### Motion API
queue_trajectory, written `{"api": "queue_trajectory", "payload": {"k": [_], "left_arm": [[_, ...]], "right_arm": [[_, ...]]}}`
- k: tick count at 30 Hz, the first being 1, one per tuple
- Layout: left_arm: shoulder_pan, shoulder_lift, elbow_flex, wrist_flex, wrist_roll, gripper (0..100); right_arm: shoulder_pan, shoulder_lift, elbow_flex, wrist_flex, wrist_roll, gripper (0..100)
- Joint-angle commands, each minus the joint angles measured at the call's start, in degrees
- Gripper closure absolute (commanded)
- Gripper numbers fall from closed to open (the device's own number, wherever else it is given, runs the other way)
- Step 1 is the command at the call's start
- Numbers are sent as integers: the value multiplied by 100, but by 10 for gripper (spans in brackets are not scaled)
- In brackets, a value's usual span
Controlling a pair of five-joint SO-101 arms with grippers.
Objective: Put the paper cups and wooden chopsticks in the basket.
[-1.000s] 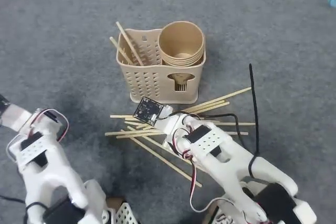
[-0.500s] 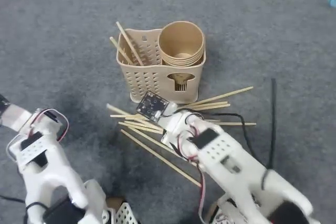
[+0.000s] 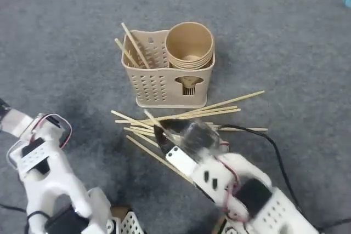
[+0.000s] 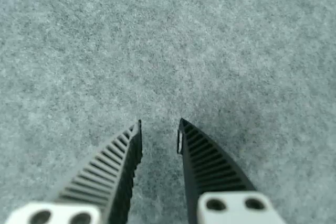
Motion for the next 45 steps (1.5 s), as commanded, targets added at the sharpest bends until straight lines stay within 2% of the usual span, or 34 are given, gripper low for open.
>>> {"api": "queue_trajectory", "payload": {"k": [1, 7, 11, 17, 22, 31, 38, 43, 45], "left_arm": [[53, -18, -207, -149, 35, 885], [53, -18, -207, -149, 35, 885], [53, -18, -207, -149, 35, 885], [53, -18, -207, -149, 35, 885], [62, -18, -207, -149, 35, 885], [62, -18, -207, -149, 35, 885], [62, -18, -207, -149, 35, 885], [62, -18, -207, -149, 35, 885], [62, -18, -207, -149, 35, 885]], "right_arm": [[-40, -1156, 211, -1015, -167, 991], [-22, -1710, 774, -2097, -193, 991], [-13, -1701, 941, -3363, -193, 991], [514, -1385, 651, -4629, -158, 991], [1033, 40, -202, -5490, -211, 991], [1103, 3609, -2084, -7574, -211, 991], [1112, 5815, -3393, -7925, -202, 991], [1059, 6949, -3578, -7952, -211, 988], [1095, 7415, -3675, -8286, -211, 988]]}}
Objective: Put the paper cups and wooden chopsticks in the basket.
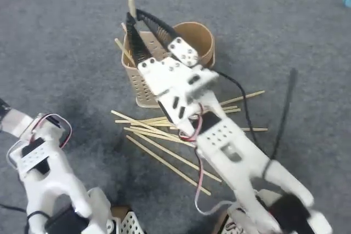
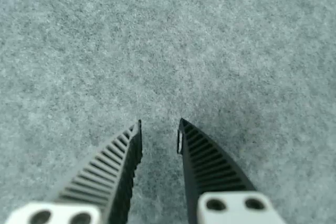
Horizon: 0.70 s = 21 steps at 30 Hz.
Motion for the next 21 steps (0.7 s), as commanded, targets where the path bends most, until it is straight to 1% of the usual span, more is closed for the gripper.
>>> {"api": "queue_trajectory", "payload": {"k": [1, 5, 7, 11, 13, 17, 21], "left_arm": [[62, -18, -207, -149, 35, 885], [62, -18, -207, -158, 35, 885], [62, -18, -207, -158, 35, 885], [62, -18, -207, -158, 35, 885], [62, -18, -207, -158, 35, 885], [62, -18, -207, -158, 35, 885], [62, -18, -207, -158, 35, 885]], "right_arm": [[75, 629, -457, -576, -53, 988], [57, 1059, -448, -708, -18, 987], [40, 1068, -431, -673, -35, 957], [31, 831, -448, 215, -53, 875], [31, 602, -431, 602, -149, 883], [110, -75, -246, 1077, -721, 917], [92, -1156, 369, 1763, -791, 918]]}}
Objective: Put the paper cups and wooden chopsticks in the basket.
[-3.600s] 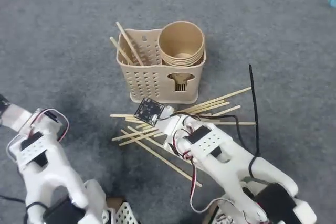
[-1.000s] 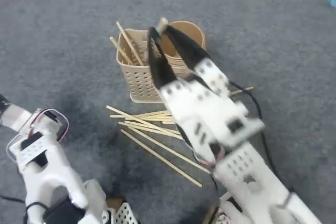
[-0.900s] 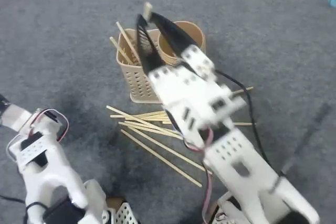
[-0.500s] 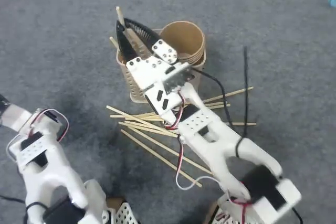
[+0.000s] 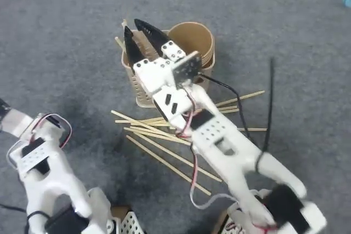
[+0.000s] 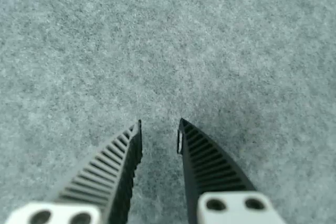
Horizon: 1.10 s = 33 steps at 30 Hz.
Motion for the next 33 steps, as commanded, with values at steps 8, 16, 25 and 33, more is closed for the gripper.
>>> {"api": "queue_trajectory", "payload": {"k": [8, 16, 25, 33], "left_arm": [[62, -18, -207, -158, 35, 885], [62, -18, -207, -158, 35, 885], [62, -18, -207, -158, 35, 885], [62, -18, -207, -158, 35, 885]], "right_arm": [[22, -3468, 1785, 2158, -132, 920], [-901, -4927, 2462, 5156, -132, 918], [-1684, -4286, 3033, 5833, -79, 918], [-1921, -1974, 2488, 5851, -70, 918]]}}
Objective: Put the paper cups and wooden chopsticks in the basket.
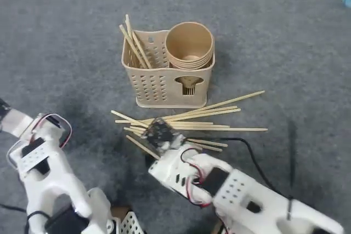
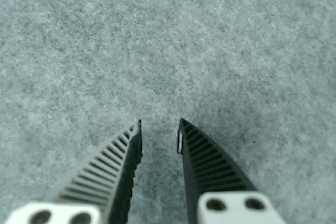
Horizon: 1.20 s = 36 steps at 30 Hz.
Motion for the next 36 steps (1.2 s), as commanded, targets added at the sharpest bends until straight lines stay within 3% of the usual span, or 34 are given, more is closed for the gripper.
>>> {"api": "queue_trajectory", "payload": {"k": [1, 9, 36], "left_arm": [[62, -18, -207, -158, 35, 885], [62, -18, -207, -158, 35, 885], [62, -18, -207, -158, 35, 885]], "right_arm": [[-66, 1165, -703, 48, -18, 918], [-4, 2932, -1626, -13, 141, 918], [110, 3512, -1785, -295, 387, 924]]}}
